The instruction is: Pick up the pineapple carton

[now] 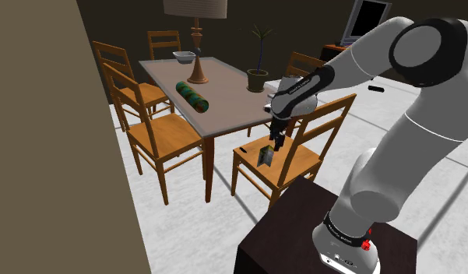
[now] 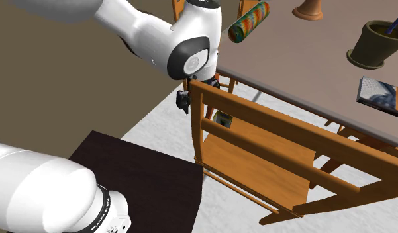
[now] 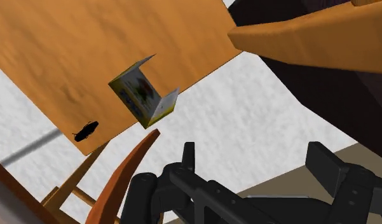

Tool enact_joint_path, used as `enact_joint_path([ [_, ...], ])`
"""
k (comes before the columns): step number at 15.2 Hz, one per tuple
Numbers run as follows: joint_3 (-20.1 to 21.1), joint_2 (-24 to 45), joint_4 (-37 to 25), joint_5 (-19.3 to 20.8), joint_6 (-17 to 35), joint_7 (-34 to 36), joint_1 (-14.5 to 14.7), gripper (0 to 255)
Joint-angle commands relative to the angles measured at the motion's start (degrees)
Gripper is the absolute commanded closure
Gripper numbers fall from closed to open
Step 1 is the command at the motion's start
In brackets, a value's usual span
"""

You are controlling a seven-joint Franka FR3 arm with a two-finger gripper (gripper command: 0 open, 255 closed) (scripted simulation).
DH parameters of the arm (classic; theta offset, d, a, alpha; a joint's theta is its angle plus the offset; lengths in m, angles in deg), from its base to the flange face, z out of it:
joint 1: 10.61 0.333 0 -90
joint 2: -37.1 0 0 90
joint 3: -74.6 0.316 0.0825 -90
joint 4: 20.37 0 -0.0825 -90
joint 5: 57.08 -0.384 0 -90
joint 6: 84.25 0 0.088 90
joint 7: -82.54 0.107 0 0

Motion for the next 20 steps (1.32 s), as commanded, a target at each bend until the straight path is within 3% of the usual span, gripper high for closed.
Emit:
enact_joint_path([
  [1,-1.80,5.98,-2.28,-4.46,3.03,-8.01,1.38,0],
  [5,-2.23,18.31,-8.14,-16.85,6.80,-24.88,2.04,0],
  [9,3.53,28.99,-15.39,-25.31,8.69,-38.08,-3.52,0],
  [11,5.51,31.82,-17.24,-27.00,9.57,-40.79,-5.38,0],
  [19,9.10,36.66,-18.38,-31.14,13.03,-43.81,-8.12,0],
  [20,9.09,36.51,-18.10,-31.15,13.17,-43.84,-8.07,255],
])
